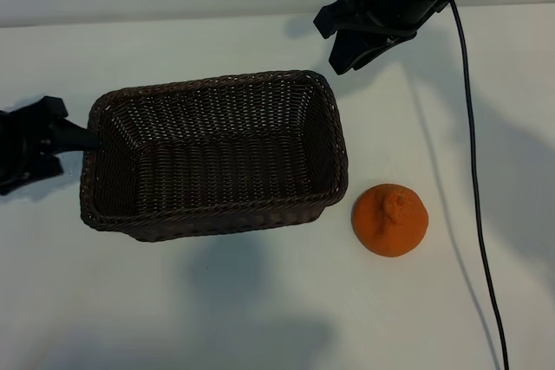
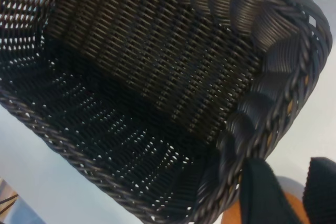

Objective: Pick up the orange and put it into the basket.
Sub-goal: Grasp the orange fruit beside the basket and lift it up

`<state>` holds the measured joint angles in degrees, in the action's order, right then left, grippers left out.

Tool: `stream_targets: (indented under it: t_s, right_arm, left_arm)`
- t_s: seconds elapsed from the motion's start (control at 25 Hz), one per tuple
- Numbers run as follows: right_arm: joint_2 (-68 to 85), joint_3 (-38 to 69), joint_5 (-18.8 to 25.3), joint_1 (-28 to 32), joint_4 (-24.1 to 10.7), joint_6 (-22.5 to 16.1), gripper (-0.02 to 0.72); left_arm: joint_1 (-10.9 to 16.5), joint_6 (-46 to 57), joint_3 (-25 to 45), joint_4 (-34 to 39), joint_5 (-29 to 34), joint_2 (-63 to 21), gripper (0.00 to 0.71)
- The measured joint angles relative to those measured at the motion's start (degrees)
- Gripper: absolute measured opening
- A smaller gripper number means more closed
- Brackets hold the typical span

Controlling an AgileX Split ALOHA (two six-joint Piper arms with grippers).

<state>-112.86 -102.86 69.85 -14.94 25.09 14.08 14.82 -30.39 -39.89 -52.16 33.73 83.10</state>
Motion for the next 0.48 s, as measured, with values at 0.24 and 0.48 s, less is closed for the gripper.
stream_targets:
  t_s: [0.24,0.48]
  right_arm:
    - [0.0,0.0,0.0,0.0,0.0,0.0,0.241]
    - [0.1,-3.4,0.1,0.0,-5.1,0.4,0.261]
  left_arm:
    - [0.0,0.9,0.0,2.7,0.2,-11.0,0.596]
    - [0.0,0.4,0.0,2.7,0.2,-18.4,0.596]
